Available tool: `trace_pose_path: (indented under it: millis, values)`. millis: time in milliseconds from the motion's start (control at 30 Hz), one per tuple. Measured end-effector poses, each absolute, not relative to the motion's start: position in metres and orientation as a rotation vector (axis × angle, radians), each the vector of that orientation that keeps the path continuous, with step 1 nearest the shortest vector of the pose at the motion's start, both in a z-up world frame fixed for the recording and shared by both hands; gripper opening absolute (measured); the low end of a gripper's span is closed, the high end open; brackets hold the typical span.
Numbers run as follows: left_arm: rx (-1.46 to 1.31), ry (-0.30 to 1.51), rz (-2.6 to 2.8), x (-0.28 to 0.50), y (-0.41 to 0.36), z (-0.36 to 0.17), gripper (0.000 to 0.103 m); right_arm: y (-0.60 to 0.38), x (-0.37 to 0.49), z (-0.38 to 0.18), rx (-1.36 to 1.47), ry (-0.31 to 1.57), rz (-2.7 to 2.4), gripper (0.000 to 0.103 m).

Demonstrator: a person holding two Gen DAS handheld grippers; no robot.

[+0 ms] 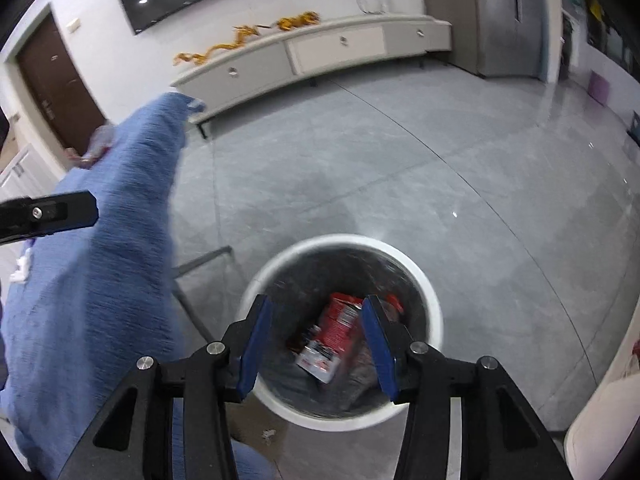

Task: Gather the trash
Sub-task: 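Open both grippers over the bin to drop both bags, then grasp the purple bag with the left gripper while the right grasps the white bag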

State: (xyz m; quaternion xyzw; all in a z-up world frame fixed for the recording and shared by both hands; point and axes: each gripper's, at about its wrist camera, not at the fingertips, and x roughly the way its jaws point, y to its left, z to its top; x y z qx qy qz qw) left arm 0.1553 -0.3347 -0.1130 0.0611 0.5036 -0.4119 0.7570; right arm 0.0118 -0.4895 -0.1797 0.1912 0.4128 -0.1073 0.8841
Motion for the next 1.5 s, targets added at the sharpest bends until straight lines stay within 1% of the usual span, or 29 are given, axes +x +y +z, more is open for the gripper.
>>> trace_pose_path:
  millis: [200, 367, 533, 700, 900, 1133, 1200, 1267, 1300, 1333, 1367, 1500]
  values:
    - [0.074, 0.988, -0.764, 0.175, -0.238, -0.087, 0.049, -0.440, 0.038, -0.134, 0.331, 0.791, -0.093, 0.045]
    - [0.015, 0.915, -0.601, 0.206, -0.146, -0.074, 0.056, -0.376, 0.071, -0.102, 0.252, 0.766, 0.057, 0.045]
    - [-0.043, 0.905, -0.372, 0.255, -0.048, -0.086, 0.056, -0.302, 0.108, -0.094, 0.186, 0.778, 0.230, 0.046]
    - [-0.083, 0.936, -0.236, 0.301, 0.015, -0.108, 0.056, -0.222, 0.146, -0.099, 0.104, 0.813, 0.397, 0.050]
    - [-0.101, 0.969, -0.186, 0.337, 0.044, -0.133, 0.056, -0.153, 0.186, -0.108, 0.016, 0.844, 0.515, 0.054]
    - [-0.107, 0.988, -0.200, 0.359, 0.039, -0.146, 0.058, -0.119, 0.214, -0.127, -0.030, 0.892, 0.552, 0.054]
    - [-0.088, 0.973, -0.194, 0.357, 0.036, -0.147, 0.057, -0.112, 0.218, -0.132, -0.039, 0.906, 0.560, 0.049]
    - [-0.063, 0.956, -0.197, 0.356, 0.028, -0.146, 0.055, -0.109, 0.217, -0.138, -0.050, 0.909, 0.563, 0.035]
    - [-0.063, 0.948, -0.203, 0.355, 0.027, -0.146, 0.047, -0.108, 0.215, -0.139, -0.058, 0.900, 0.556, 0.031]
    - [-0.067, 0.941, -0.211, 0.352, 0.026, -0.145, 0.043, -0.109, 0.215, -0.139, -0.054, 0.898, 0.557, 0.021]
    - [-0.068, 0.939, -0.211, 0.349, 0.027, -0.145, 0.042, -0.110, 0.214, -0.139, -0.048, 0.897, 0.558, 0.012]
    - [-0.069, 0.926, -0.206, 0.333, 0.027, -0.139, 0.039, -0.119, 0.201, -0.133, -0.033, 0.871, 0.552, 0.010]
